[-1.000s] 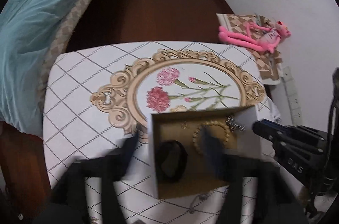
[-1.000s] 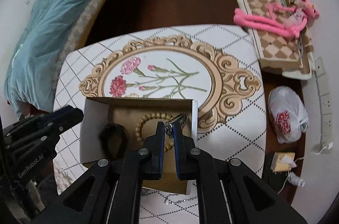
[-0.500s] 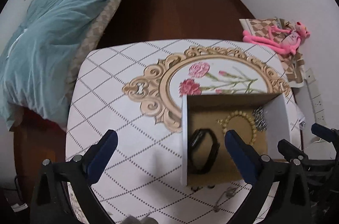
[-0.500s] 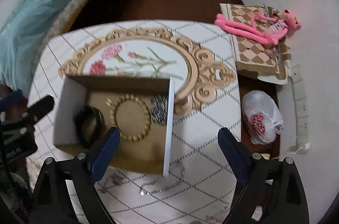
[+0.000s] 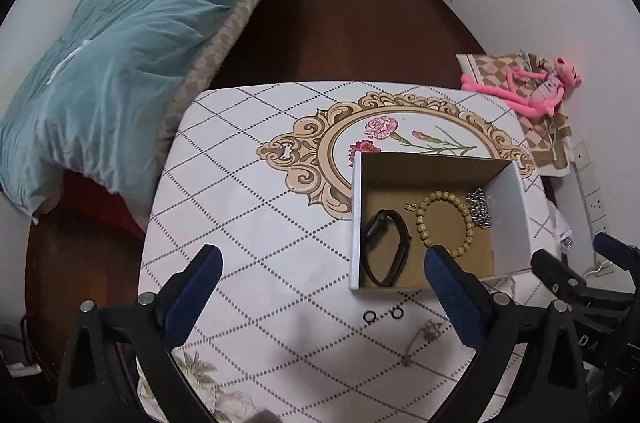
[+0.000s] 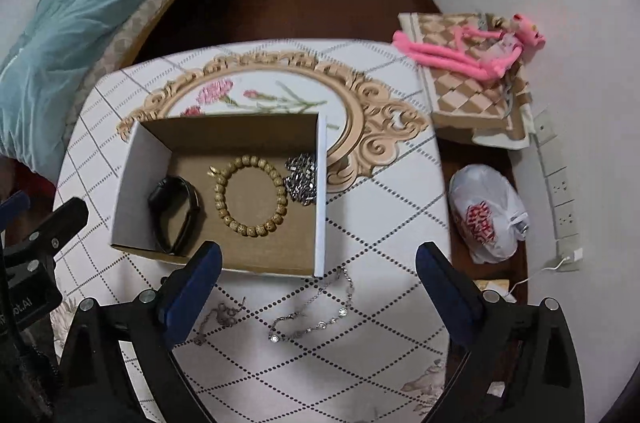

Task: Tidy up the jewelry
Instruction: 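Lift both open tools away from the box, then grasp the thin silver chain with the right tool while the left tool grasps a small silver piece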

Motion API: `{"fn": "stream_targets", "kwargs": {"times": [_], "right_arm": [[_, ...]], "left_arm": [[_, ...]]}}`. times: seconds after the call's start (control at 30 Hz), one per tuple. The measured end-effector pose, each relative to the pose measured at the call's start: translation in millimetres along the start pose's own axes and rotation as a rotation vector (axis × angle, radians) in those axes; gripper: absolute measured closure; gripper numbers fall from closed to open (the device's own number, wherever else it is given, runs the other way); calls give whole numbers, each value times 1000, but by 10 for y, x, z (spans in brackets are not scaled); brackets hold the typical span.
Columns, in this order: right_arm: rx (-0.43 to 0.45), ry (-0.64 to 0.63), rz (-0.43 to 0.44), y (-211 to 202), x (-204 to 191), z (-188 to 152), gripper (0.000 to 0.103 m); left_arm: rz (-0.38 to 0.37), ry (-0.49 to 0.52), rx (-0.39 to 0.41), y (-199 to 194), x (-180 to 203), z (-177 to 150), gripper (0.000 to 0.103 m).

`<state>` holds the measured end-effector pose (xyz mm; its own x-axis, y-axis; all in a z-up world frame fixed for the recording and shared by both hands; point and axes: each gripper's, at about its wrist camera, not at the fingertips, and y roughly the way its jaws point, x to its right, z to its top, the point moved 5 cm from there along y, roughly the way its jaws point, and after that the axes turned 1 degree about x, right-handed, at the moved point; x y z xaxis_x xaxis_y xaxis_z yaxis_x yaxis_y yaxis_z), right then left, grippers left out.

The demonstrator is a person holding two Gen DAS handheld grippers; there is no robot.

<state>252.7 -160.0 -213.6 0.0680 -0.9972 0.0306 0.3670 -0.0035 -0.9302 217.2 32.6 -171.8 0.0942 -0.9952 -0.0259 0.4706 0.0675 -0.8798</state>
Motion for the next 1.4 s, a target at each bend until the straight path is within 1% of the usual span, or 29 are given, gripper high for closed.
{"fn": "stream_targets", "kwargs": {"times": [0.17,0.33,0.6,0.83,0.97,1.07,1.13,1.2,1.23,1.4], "right_arm": [[80,1,-27,-383,38,-62,4],[157,11,-39,-785,95,-158,4],[271,30,-55,-1404,185,-319,4],[325,36,-49,-1727,195,-457,4],[334,50,-25,-1810,205,-491,4],[326,52,-15,-1777,210,-516,4],[302,56,-11,-1668,225,-545,4],[250,75,24,-1435,259,-602,4],[224,80,25,-1313,269,-635,4],[43,124,94,-422,285,-904,4]], "left_arm": [[2,-1,67,-324,0,-72,0],[-14,5,126,-691,25,-160,0],[-35,0,185,-1152,34,-296,0],[-50,0,221,-1412,41,-366,0],[-55,-6,216,-1431,43,-394,0],[-36,-29,190,-1341,8,-427,0],[-20,-35,175,-1228,-15,-478,0],[4,-37,152,-1058,-44,-550,0],[20,-36,134,-960,-58,-592,0],[75,-31,8,-349,-124,-895,0]]}}
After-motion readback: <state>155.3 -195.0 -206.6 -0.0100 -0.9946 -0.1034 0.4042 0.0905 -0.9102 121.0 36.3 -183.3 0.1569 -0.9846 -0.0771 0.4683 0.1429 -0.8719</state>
